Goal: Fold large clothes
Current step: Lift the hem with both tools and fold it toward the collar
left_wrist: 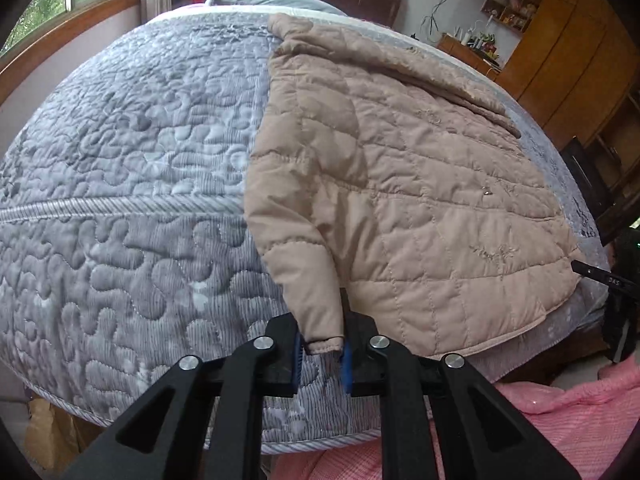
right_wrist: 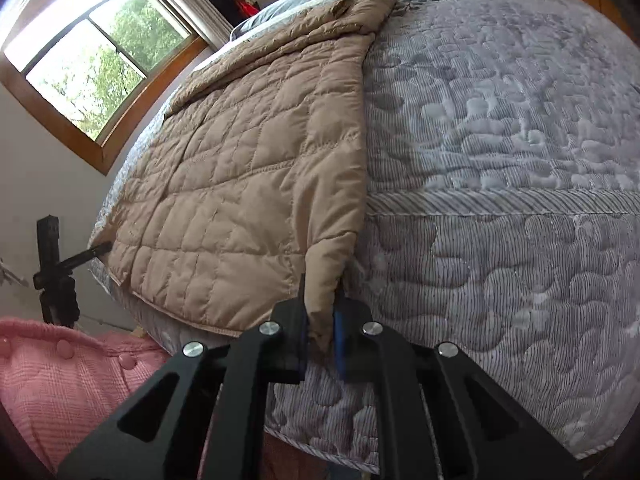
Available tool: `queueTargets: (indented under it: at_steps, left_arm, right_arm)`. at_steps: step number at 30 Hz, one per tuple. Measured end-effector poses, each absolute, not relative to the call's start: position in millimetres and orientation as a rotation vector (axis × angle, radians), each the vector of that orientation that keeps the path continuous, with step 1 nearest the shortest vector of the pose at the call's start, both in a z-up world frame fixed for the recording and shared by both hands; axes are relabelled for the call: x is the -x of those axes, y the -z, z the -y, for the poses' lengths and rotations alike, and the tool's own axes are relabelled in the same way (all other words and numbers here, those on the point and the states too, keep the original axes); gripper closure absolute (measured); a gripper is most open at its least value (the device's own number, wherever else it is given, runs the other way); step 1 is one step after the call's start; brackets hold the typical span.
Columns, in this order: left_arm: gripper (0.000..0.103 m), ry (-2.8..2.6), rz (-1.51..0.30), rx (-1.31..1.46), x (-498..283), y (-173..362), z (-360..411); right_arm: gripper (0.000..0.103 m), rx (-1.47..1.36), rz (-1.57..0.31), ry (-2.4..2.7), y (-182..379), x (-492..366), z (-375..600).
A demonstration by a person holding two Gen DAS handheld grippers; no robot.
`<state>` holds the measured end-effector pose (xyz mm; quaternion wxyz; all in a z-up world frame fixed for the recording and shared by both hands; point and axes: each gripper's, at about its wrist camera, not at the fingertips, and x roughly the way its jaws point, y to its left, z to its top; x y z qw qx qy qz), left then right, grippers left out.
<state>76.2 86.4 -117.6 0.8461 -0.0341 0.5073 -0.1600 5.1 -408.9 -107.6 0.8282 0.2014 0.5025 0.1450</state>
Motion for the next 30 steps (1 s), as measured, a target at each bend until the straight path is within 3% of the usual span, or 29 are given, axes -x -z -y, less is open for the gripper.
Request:
queueTargets:
  at_steps: [8, 16, 24, 30]
  left_arm:
    - [0.088, 0.390, -0.864, 0.091, -117.2, 35.5, -82.9]
    - [0.088, 0.354, -0.817, 0.099, -225.6, -5.0, -65.8]
    - [0.088, 0.281, -0.804, 0.095, -340.1, -15.2, -42.4]
    - [0.088, 0.228, -0.893, 0.100, -432.0, 14.6, -29.4]
  right_arm:
    - [0.096, -0.400, -0.816, -0.369, 19.8, -31.5, 422.9]
    - [0.096, -0.376, -0.812, -0.362, -35.7, -134.0, 440.2]
    - [0.096, -0.413, -0.877, -0.290, -47.4, -244.4, 456.6]
    - [0.096, -0.483, -0.967, -0.239, -24.6, -326.3, 477.9]
